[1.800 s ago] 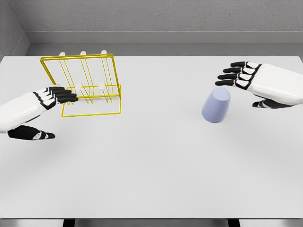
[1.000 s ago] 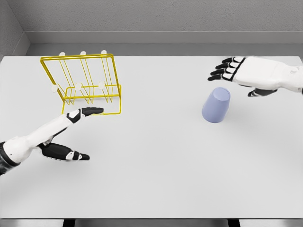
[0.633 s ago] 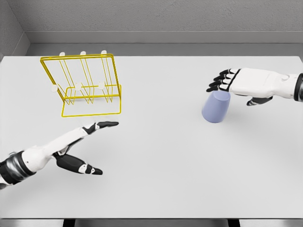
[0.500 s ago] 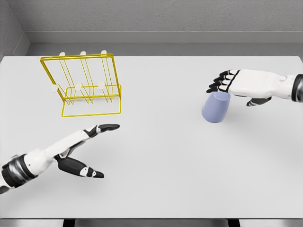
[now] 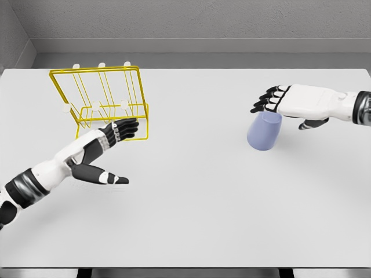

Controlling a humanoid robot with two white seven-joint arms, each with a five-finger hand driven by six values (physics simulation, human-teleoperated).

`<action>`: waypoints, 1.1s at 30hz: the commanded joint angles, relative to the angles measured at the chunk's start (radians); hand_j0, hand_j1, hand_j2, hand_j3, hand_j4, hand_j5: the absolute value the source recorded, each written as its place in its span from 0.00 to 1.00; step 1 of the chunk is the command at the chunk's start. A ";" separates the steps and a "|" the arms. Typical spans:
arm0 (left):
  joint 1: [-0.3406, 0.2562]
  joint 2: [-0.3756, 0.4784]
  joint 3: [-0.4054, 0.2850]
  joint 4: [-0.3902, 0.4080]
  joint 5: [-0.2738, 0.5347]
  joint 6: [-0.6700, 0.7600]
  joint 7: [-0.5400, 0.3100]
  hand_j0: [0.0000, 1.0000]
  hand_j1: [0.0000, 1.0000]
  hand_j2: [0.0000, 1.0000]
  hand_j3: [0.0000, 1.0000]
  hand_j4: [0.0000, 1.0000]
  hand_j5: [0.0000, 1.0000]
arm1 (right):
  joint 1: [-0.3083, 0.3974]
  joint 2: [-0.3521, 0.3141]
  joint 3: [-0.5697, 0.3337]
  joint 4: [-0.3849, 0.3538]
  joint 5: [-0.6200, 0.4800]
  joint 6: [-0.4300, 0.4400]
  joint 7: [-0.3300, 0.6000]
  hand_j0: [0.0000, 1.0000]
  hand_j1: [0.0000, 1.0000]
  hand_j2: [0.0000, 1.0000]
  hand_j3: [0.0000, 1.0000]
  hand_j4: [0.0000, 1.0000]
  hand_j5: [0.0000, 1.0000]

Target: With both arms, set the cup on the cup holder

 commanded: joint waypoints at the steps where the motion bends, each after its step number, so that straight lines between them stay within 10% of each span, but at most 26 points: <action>1: -0.002 -0.038 -0.002 0.003 0.048 0.055 0.000 1.00 1.00 1.00 1.00 1.00 1.00 | 0.001 0.018 0.002 0.017 0.000 0.002 0.000 1.00 1.00 1.00 1.00 1.00 1.00; 33: -0.011 -0.105 -0.073 0.123 -0.001 0.101 -0.002 1.00 1.00 1.00 1.00 1.00 1.00 | 0.002 0.098 0.049 0.094 0.048 0.002 0.003 0.83 0.83 0.83 0.83 0.83 0.83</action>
